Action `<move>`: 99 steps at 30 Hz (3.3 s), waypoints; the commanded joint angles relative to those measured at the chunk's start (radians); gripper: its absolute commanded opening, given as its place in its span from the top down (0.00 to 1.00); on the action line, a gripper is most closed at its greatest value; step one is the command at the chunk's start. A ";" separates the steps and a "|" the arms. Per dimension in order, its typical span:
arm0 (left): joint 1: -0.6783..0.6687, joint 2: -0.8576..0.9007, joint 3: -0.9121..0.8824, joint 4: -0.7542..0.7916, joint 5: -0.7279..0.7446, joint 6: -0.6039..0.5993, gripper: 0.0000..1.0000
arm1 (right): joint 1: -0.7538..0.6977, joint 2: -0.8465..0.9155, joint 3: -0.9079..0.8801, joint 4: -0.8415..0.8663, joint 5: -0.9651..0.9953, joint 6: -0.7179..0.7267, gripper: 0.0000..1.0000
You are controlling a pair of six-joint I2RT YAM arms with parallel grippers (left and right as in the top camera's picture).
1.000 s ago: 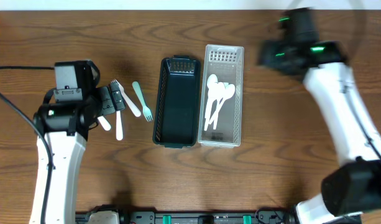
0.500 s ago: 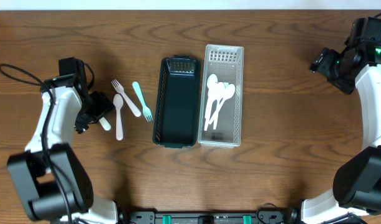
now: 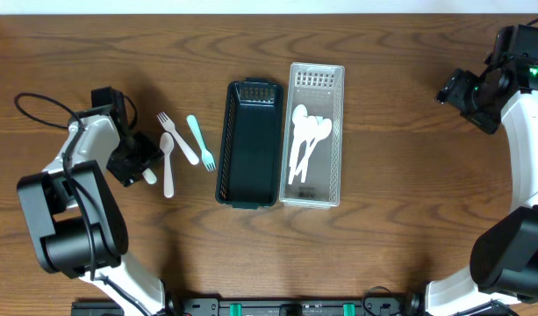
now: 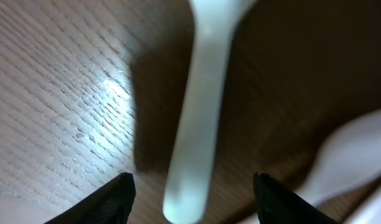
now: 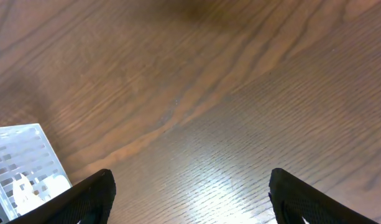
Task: Pack container
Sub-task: 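Grasp the white fork with the left gripper, then place the white fork into the black basket with the left gripper, then grasp the white spoon on the left with the left gripper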
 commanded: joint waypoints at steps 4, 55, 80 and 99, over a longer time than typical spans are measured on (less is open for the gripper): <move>0.010 0.031 0.018 -0.006 0.003 0.008 0.45 | -0.001 0.004 -0.007 -0.008 0.003 -0.007 0.18; -0.655 -0.133 0.270 -0.223 0.003 0.352 0.44 | -0.001 0.004 -0.006 -0.026 0.003 -0.007 0.17; -0.203 0.065 0.162 -0.176 -0.114 0.402 0.36 | -0.001 0.004 -0.006 -0.029 0.003 -0.007 0.16; -0.179 0.160 0.163 -0.135 -0.091 0.462 0.81 | -0.001 0.004 -0.007 -0.046 0.003 -0.007 0.17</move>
